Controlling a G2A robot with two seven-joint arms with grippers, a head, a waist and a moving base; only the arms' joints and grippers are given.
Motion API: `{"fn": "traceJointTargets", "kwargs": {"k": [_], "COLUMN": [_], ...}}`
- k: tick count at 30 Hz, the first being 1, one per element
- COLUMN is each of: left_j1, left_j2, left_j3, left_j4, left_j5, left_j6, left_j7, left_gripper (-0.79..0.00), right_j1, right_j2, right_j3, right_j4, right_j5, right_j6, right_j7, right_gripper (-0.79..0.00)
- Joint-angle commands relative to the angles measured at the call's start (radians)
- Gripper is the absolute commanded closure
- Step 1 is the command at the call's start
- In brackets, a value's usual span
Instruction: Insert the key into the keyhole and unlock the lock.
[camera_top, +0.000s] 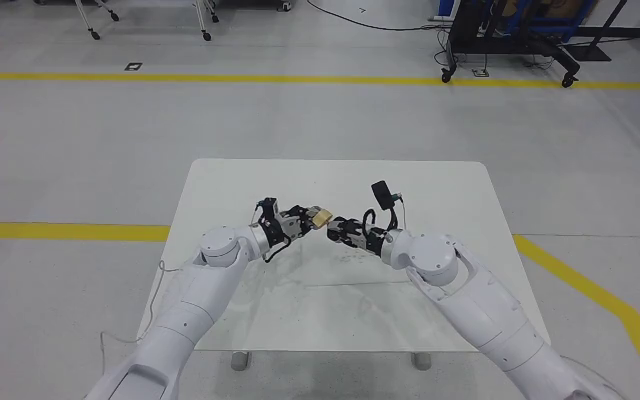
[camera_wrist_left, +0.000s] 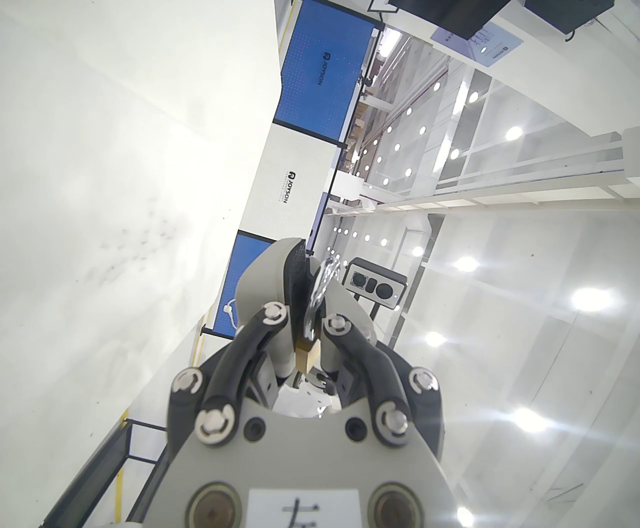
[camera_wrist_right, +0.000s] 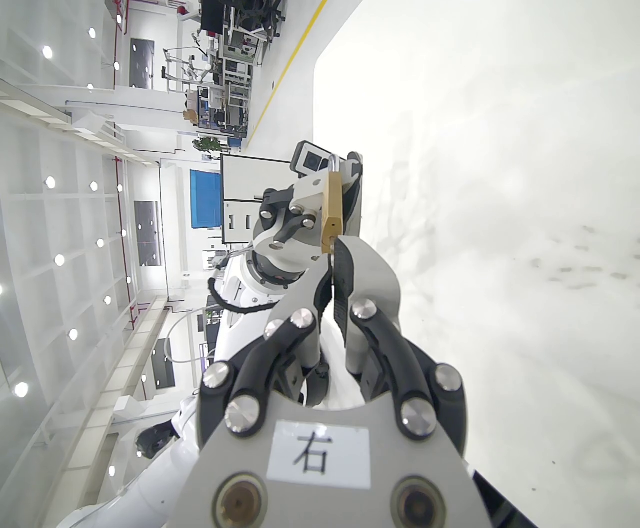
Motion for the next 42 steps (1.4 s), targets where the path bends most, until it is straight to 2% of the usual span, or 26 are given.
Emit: {"fn": "traceJointTargets", "kwargs": {"k": [1, 8, 9, 10, 20, 28, 29, 30, 31, 32, 35, 37, 42], "left_j1": [-0.001, -0.001, -0.002, -0.002, 0.014, 0.03, 0.032, 0.033, 0.034, 0.033, 0.035, 0.037, 0.037], "left_j2": [0.0, -0.001, -0.001, -0.001, 0.0, 0.001, 0.001, 0.001, 0.0, 0.0, 0.001, 0.001, 0.001], "left_j3": [0.003, 0.006, 0.005, 0.002, -0.024, -0.041, -0.041, -0.044, -0.045, -0.047, -0.051, -0.052, -0.052], "left_j4": [-0.001, -0.002, -0.002, -0.001, -0.02, -0.05, -0.052, -0.053, -0.054, -0.055, -0.06, -0.064, -0.064], "left_j5": [0.011, 0.027, 0.028, 0.028, 0.022, 0.051, 0.05, 0.044, 0.04, 0.038, 0.044, 0.045, 0.043], "left_j6": [-0.002, -0.009, -0.013, -0.016, -0.074, -0.174, -0.175, -0.173, -0.173, -0.177, -0.202, -0.217, -0.224], "left_j7": [-0.005, -0.017, -0.016, -0.013, 0.019, 0.059, 0.055, 0.048, 0.046, 0.043, 0.03, 0.016, -0.028], "left_gripper": [0.0, 0.0, 0.0, 0.0, 0.0, 0.0, 0.0, 0.0, 0.0, 0.0, 0.0, 0.0, 0.0], "right_j1": [0.003, 0.015, 0.015, 0.013, 0.011, 0.011, 0.004, -0.017, -0.028, -0.045, -0.079, -0.081, -0.056], "right_j2": [-0.003, -0.014, -0.016, -0.017, -0.018, -0.018, -0.019, -0.02, -0.019, -0.019, -0.019, -0.02, -0.028], "right_j3": [-0.002, -0.007, -0.007, -0.004, 0.0, 0.0, 0.004, 0.025, 0.038, 0.056, 0.098, 0.108, 0.096], "right_j4": [0.005, 0.035, 0.038, 0.041, 0.045, 0.045, 0.037, 0.032, 0.034, 0.04, 0.077, 0.111, 0.165], "right_j5": [0.0, 0.0, 0.002, 0.009, 0.019, 0.019, 0.041, 0.106, 0.138, 0.198, 0.364, 0.432, 0.509], "right_j6": [0.0, -0.014, -0.027, -0.041, -0.051, -0.051, -0.068, -0.127, -0.16, -0.206, -0.31, -0.307, -0.295], "right_j7": [-0.001, -0.012, -0.014, -0.015, -0.016, -0.016, -0.012, 0.005, 0.015, 0.043, 0.161, 0.226, 0.338], "right_gripper": [0.0, 0.0, -0.277, -0.785, -0.785, -0.785, -0.717, -0.468, -0.363, -0.342, -0.357, -0.376, -0.345]}}
